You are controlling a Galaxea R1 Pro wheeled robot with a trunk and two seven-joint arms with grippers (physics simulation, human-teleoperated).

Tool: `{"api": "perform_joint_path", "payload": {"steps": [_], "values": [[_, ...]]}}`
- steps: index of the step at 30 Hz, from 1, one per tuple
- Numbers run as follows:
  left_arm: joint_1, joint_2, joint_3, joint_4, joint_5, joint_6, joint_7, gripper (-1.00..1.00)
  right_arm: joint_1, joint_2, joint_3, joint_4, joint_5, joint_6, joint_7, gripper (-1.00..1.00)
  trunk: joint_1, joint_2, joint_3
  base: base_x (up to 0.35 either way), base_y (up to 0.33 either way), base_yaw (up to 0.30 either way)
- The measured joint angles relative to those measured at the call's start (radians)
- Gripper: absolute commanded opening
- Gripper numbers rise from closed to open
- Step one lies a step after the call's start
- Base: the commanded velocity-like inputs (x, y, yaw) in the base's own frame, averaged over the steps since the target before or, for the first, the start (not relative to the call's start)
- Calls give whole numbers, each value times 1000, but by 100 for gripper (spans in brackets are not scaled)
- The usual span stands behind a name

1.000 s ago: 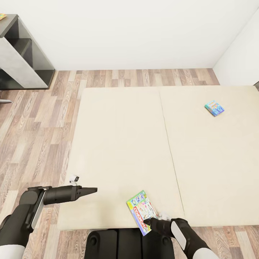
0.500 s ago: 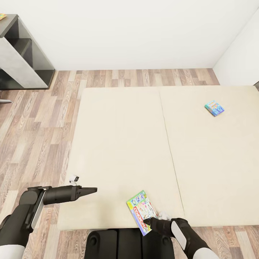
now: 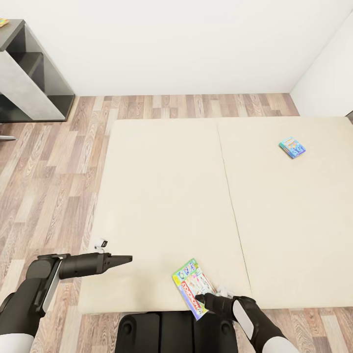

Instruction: Put all the toys in the child's room - the three board games (two on the bed and one on the table), the two jigsaw puzzles on the table, and the tennis ball on the table - inside the toy box on the table in the child's room.

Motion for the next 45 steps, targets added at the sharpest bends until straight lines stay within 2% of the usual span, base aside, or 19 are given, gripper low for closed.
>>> {"api": "perform_joint_path", "payload": {"steps": [17, 26, 31, 37, 45], "values": [[0, 0, 1, 0, 0, 0, 0, 100, 1, 1, 0, -36, -2, -2, 5, 100, 0, 0, 0, 0, 0, 0], [0, 0, 1, 0, 0, 0, 0, 100, 1, 18, 3, -43, -2, 2, 54, 100, 0, 0, 0, 0, 0, 0], [0, 0, 1, 0, 0, 0, 0, 100, 1, 22, 4, -43, -2, 3, 59, 100, 0, 0, 0, 0, 0, 0], [0, 0, 0, 0, 0, 0, 0, 100, 0, 42, 5, -43, -2, 4, 59, 100, 0, 0, 0, 0, 0, 0], [0, 0, 0, 0, 0, 0, 0, 100, -1, 48, 5, -43, -2, 4, 60, 100, 0, 0, 0, 0, 0, 0]]}}
